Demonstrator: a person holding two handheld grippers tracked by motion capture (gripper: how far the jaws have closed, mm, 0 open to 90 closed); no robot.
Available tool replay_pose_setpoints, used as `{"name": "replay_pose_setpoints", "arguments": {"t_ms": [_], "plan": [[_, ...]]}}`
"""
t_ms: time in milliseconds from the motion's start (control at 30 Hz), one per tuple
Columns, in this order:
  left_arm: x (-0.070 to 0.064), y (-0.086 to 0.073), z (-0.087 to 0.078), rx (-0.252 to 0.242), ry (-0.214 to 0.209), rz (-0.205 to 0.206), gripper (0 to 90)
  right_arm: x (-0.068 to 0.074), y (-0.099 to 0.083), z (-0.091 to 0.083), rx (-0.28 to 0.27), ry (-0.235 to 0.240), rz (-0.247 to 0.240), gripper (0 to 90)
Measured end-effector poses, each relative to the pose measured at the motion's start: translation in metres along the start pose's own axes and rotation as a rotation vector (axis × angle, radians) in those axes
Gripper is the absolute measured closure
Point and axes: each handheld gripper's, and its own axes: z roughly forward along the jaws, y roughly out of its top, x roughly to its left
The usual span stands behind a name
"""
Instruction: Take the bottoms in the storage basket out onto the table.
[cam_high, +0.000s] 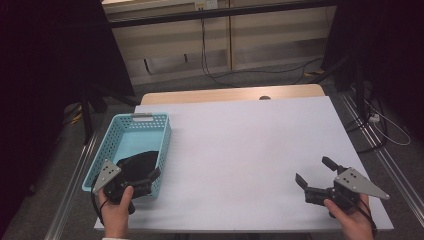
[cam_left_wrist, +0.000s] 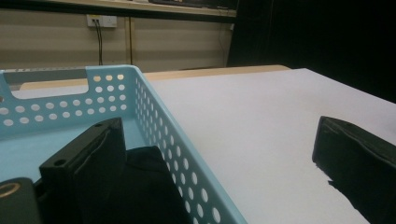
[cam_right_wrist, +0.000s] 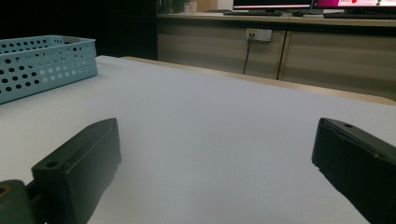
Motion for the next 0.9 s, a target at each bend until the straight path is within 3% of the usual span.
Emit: {"name": "replay_pose_setpoints", "arguments": {"t_ms": [533,900], "plan": [[0.001,0.003,-0.004,0.005,0.01,-0.013,2.8,0.003,0.0,0.003,0.007,0.039,-0.014,0.8],[0.001,0.016,0.002,0.007,-0.003,-0.018,2.9,0.003,0.0,0.003,0.014,0.052,-0.008,0.7]]}}
